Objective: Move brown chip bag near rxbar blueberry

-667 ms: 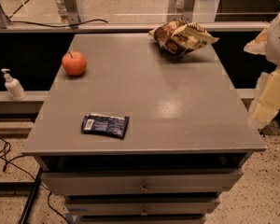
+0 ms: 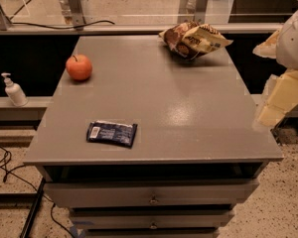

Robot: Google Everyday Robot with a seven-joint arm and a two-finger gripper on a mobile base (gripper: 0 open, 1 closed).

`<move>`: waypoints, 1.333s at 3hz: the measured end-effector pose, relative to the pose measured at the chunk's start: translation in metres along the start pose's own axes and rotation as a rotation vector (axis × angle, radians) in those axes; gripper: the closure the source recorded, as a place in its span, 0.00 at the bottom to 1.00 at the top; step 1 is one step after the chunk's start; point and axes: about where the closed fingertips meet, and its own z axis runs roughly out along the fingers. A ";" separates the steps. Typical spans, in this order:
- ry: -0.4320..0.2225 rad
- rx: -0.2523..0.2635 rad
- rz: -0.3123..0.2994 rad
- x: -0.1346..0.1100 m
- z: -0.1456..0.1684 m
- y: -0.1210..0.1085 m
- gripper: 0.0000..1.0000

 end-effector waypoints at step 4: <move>-0.304 0.234 -0.147 -0.083 0.062 -0.137 0.00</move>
Offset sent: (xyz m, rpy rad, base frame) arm 0.1758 0.0709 -0.0058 0.2432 -0.3673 0.1732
